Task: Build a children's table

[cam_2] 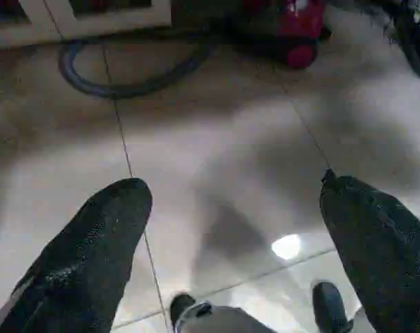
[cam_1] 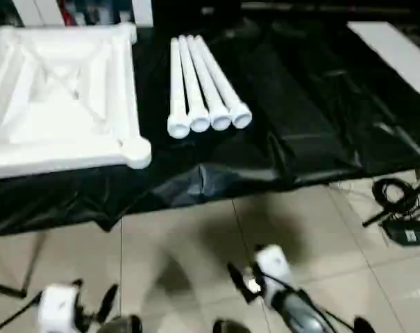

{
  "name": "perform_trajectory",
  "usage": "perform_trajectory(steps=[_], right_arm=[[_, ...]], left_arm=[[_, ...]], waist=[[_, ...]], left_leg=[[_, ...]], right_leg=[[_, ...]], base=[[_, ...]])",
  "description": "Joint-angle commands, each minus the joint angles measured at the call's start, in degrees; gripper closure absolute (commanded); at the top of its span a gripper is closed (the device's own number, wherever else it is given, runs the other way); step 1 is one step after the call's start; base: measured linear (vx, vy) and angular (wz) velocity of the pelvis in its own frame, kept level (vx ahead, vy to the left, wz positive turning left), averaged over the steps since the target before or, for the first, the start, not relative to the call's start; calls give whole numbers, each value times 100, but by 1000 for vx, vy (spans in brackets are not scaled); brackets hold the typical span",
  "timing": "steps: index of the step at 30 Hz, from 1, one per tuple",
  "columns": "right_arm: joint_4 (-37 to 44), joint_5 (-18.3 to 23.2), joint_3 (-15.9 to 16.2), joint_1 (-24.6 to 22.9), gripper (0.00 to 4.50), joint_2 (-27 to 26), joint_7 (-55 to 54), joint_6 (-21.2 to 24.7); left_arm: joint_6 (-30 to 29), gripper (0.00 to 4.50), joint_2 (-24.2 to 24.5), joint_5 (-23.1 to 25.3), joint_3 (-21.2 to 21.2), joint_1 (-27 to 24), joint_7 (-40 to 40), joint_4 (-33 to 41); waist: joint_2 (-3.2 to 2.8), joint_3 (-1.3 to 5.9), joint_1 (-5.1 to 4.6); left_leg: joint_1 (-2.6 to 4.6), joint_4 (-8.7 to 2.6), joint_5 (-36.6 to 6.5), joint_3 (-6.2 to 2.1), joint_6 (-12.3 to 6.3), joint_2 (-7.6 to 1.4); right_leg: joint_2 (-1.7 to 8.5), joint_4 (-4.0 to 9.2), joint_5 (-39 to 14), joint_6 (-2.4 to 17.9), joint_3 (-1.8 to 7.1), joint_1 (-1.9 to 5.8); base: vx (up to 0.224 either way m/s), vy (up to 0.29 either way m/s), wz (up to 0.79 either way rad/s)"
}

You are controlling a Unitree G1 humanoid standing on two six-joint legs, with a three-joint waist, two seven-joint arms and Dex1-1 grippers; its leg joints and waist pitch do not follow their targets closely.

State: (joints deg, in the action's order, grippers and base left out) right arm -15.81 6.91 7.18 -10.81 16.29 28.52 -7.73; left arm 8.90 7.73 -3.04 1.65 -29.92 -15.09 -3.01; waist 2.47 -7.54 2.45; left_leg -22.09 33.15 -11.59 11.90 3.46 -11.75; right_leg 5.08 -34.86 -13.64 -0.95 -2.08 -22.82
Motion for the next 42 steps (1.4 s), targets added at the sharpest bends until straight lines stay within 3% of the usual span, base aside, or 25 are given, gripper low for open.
perform_trajectory(steps=[1,5,6,8,11,12,14,16,17,18,19,22,23,24,25,28,31,33,34,35,36,37,39,40,42], right_arm=[[1041,555,-94,-376,0,216,357,466],[2556,1160,-472,-622,0,361,120,1267],[2796,1230,-642,-499,0,321,-134,1529],[3092,1414,-987,-4,0,213,-679,2042],[3053,1236,-1262,795,0,24,-1260,2052],[2977,1170,-1244,998,0,47,-1243,2013],[2741,1384,-1245,1545,0,179,-1122,2210],[2578,1388,-1348,1878,0,127,-1307,2281],[2421,1380,-1401,2075,0,90,-1400,2269],[2322,1328,-1408,2183,0,33,-1500,2326],[2233,1276,-1471,2317,0,-30,-1718,2489],[2055,1081,-1456,2482,0,-143,-1925,2592],[1904,963,-1361,2522,0,-185,-1968,2603],[1711,810,-1233,2543,0,-207,-2006,2623],[1553,708,-1125,2550,0,-224,-2014,2565],[1364,601,-1004,2511,0,-279,-2046,2442],[1704,795,-985,2457,0,-410,-2052,2605],[1741,792,-949,2462,0,-505,-2044,2568],[1777,731,-872,2436,0,-561,-2013,2563],[1766,750,-853,2453,0,-609,-1965,2536],[1757,782,-852,2467,0,-635,-1929,2524],[1628,705,-775,2527,0,-667,-1917,2424],[1474,619,-680,2590,0,-702,-1891,2319],[1459,612,-667,2594,0,-705,-1884,2312],[1485,627,-598,2588,0,-707,-1789,2325]], left_arm=[[-21,7,78,27,100,-376,77,715],[-429,7,-16,-2,515,-621,598,2034],[-641,7,-62,15,631,-560,740,2382],[-1175,7,-105,35,802,-229,946,3121],[-1916,7,-40,196,918,454,1181,3610],[-2095,7,-3,248,938,666,1235,3641],[-2550,7,71,287,871,1357,1402,3668],[-2697,7,43,275,786,1797,1469,3540],[-2711,7,-46,213,696,2079,1510,3351],[-2610,7,-85,242,589,2289,1469,3116],[-2681,7,-128,408,354,2609,1387,2839],[-2826,7,-200,446,222,3055,1359,2455],[-2877,7,-273,398,210,3288,1396,2156],[-2854,7,-300,421,163,3475,1400,1857],[-2858,7,-282,470,100,3589,1392,1694],[-2873,7,-218,565,-3,3661,1383,1617],[-3046,7,-135,514,113,3656,1405,1834],[-3003,7,-107,493,213,3677,1443,1789],[-3068,7,-118,559,327,3664,1601,1783],[-3114,7,-112,610,364,3677,1662,1797],[-3129,7,-113,612,381,3688,1673,1807],[-3128,7,-96,578,433,3717,1647,1789],[-3112,7,-72,527,477,3751,1602,1733],[-3113,7,-70,522,479,3754,1599,1724],[-3143,7,-59,542,454,3757,1603,1744]], waist=[[-20,188,30],[19,183,39],[76,181,30],[38,202,19],[-66,275,21],[-69,319,20],[113,386,12],[27,411,51],[21,527,61],[13,541,50],[92,576,41],[10,590,74],[-128,617,94],[-154,649,78],[-79,618,44],[-99,580,34],[-114,631,37],[-112,725,32],[-215,746,41],[-210,833,119],[-273,818,96],[-286,820,45],[-344,833,29],[-409,811,34],[-379,828,-18]], left_leg=[[82,-492,-1616,-132,-491,-305],[70,-506,-1563,-148,-355,-294],[76,-499,-1561,-139,-343,-280],[108,-497,-1528,-145,-214,-254],[129,-456,-1105,-148,20,-195],[168,-424,-958,-142,50,-183],[115,-325,-358,-130,-120,-119],[116,-299,-38,-138,-191,-105],[146,-252,141,-136,-189,-100],[158,-247,196,-126,-175,-93],[154,-222,191,-103,-185,-83],[144,-204,239,-96,-132,-81],[176,-242,-335,-121,21,-72],[236,-250,-672,-105,91,-77],[254,-314,-1415,-107,186,-74],[406,-361,-2626,-87,104,-44],[408,-392,-2225,-75,-58,-20],[387,-397,-1717,-68,-205,-14],[415,-406,-1479,-66,-302,-10],[-81,-294,-702,-231,-1151,186],[-80,-248,-421,-311,-1512,207],[-144,-143,59,-414,-1990,256],[-29,-86,685,-575,-2371,294],[137,-95,948,-710,-2588,301],[446,-100,1305,-1053,-3117,285]], right_leg=[[241,474,-446,780,267,152],[209,466,-453,688,268,157],[205,482,-537,660,259,143],[195,468,-762,621,261,124],[155,403,-379,566,229,128],[140,383,-150,567,221,129],[105,289,704,552,231,205],[109,235,1117,668,234,192],[96,177,1330,745,233,240],[83,181,1401,802,230,224],[67,178,1394,859,231,244],[72,163,1490,855,240,234],[94,166,921,867,228,269],[85,222,561,859,211,263],[70,309,-327,875,180,311],[63,566,-2400,829,116,400],[77,628,-2335,862,148,550],[47,547,-1552,1031,150,653],[29,489,-1004,1187,138,650],[262,572,-518,893,-135,1042],[312,598,-392,887,-232,1013],[278,642,-372,909,-381,1086],[158,632,-384,1063,-593,1105],[49,581,-473,1093,-722,1077],[-177,370,-588,941,-789,937]], base=[[0,0,0],[0,0,0],[0,0,0],[0,0,0],[0,0,0],[0,0,0],[0,0,0],[0,0,0],[0,0,0],[0,0,0],[0,0,0],[0,0,0],[0,0,0],[0,0,0],[0,0,0],[0,0,0],[0,0,0],[30,-2,2],[67,-6,14],[67,-6,14],[84,8,42],[98,20,69],[103,17,70],[112,8,62],[106,-10,61]])
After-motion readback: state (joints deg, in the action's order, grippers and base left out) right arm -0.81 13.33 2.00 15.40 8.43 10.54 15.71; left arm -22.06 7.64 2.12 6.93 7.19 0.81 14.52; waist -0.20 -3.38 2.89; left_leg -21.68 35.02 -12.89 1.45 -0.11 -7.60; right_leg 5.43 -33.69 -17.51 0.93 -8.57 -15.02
